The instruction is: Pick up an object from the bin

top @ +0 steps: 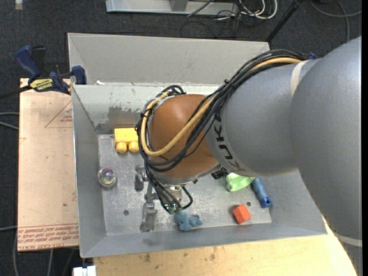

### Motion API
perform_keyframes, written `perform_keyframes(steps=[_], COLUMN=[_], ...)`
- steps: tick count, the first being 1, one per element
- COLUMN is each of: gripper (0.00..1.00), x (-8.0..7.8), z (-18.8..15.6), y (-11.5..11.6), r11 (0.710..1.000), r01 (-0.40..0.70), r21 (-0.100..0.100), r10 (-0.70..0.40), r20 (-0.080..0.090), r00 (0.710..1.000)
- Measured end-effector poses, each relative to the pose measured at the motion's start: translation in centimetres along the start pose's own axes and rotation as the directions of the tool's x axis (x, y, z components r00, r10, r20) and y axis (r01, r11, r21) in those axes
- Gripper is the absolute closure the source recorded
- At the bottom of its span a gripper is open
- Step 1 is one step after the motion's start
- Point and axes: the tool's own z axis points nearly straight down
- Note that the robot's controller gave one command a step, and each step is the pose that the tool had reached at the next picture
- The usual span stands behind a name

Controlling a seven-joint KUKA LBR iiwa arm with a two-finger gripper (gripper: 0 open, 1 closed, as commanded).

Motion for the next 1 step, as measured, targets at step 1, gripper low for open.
perform_keyframes(steps=[1], gripper=[0.00], x=[-4.06], z=[8.61], y=[-8.52], r11=[0.996], r01=[0.093], r21=[0.003], r10=[-0.093], r20=[0.003], r00=[0.996])
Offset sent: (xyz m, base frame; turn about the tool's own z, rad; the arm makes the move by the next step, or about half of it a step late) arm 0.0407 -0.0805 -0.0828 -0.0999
